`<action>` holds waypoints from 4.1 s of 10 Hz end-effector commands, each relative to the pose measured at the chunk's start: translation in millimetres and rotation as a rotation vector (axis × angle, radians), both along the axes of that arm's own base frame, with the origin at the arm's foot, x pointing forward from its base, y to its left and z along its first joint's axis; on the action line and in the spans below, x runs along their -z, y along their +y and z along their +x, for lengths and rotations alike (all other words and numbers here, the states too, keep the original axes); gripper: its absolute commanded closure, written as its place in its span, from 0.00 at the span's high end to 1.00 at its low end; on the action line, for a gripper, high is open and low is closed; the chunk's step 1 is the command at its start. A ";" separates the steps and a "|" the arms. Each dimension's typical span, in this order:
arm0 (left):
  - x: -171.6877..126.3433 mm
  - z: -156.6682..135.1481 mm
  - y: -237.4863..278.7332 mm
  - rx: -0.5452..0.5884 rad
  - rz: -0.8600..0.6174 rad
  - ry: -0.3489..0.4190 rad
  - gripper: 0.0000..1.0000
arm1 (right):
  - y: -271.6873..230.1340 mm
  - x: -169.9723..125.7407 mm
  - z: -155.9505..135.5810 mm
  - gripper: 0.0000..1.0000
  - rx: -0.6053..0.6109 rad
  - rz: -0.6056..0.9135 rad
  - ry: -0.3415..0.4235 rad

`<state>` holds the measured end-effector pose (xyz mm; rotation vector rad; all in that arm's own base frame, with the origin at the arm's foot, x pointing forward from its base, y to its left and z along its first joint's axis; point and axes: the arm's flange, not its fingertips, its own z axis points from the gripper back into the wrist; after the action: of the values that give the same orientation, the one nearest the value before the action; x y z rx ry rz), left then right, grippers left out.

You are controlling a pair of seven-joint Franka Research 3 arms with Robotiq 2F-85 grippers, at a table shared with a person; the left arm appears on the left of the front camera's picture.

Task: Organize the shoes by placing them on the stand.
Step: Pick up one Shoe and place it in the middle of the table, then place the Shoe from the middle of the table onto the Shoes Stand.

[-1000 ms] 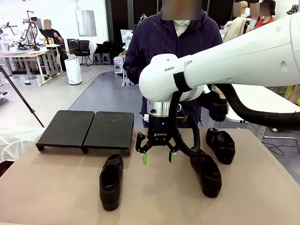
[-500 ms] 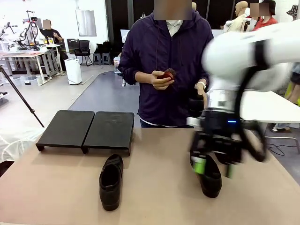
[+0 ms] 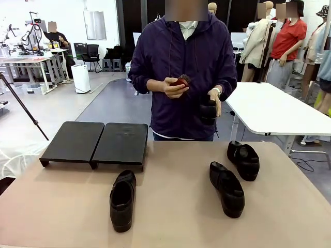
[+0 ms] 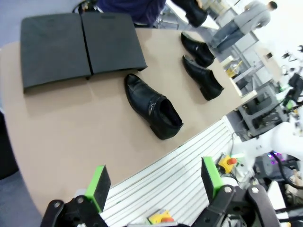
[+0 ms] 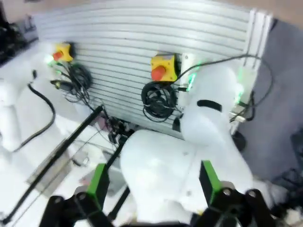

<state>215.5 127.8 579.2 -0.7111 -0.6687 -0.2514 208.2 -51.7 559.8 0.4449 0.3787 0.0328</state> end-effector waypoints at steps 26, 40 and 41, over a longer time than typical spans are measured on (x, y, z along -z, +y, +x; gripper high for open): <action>68.2 70.6 -352.1 0.261 0.645 0.291 1.00 | -114.1 7.9 -4.0 1.00 0.330 0.156 -0.304; 155.3 133.2 -448.9 -0.374 0.443 0.553 1.00 | -114.1 7.9 -4.0 1.00 0.330 0.156 -0.304; 157.7 138.6 -450.5 -0.400 0.478 0.544 1.00 | -114.1 7.9 -4.0 1.00 0.330 0.156 -0.304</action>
<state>349.2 -312.1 418.0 -0.2414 -0.1806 0.1277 205.1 -161.0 549.5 0.6512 0.0015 -0.2164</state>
